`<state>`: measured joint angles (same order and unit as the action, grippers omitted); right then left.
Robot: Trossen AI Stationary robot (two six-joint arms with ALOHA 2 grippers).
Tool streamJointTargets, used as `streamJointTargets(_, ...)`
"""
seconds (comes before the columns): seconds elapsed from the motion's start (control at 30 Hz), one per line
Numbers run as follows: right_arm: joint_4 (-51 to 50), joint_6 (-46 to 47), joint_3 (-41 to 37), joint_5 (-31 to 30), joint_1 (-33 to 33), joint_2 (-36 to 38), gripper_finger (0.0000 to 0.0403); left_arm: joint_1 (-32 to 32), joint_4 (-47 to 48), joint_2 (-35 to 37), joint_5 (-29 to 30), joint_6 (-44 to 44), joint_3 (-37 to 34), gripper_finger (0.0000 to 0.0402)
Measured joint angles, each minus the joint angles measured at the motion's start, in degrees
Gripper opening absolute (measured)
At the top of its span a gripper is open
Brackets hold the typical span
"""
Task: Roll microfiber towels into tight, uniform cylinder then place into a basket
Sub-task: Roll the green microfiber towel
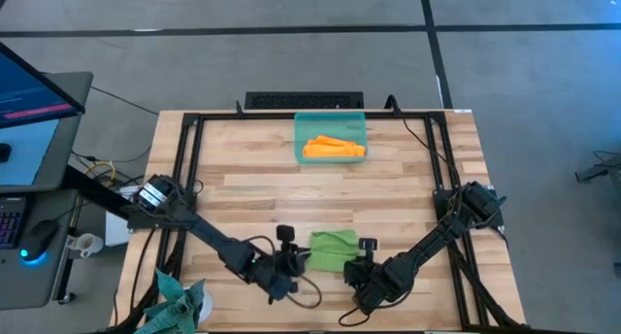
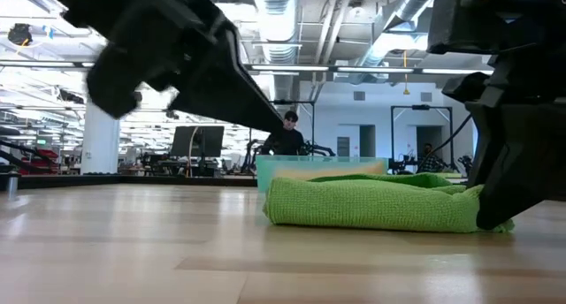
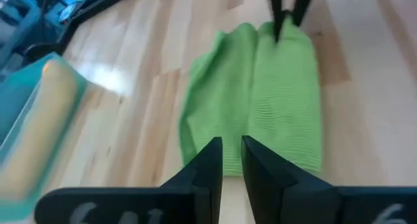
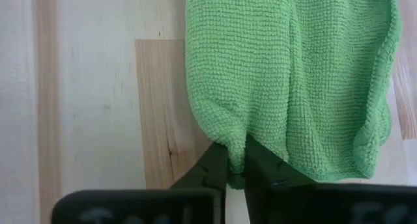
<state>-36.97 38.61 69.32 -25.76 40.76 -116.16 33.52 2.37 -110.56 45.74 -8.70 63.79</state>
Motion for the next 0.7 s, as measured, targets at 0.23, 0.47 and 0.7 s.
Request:
streamJointTargets(0.23, 0.1, 0.0, 0.0, 0.0, 0.0, 0.0, 0.0042, -0.2, -0.3, 0.0, -0.4, -1.6, 0.1, 0.0051)
streamJointTargets(0.47, 0.1, 0.0, 0.0, 0.0, 0.0, 0.0, 0.0038, -1.2, -0.7, 0.0, -4.1, -3.2, 0.1, 0.0108)
streamJointTargets(0.7, 0.1, 0.0, 0.0, 0.0, -0.1, 0.0, 0.0039, -2.7, -2.8, -0.1, -16.5, -3.9, 0.2, 0.0170)
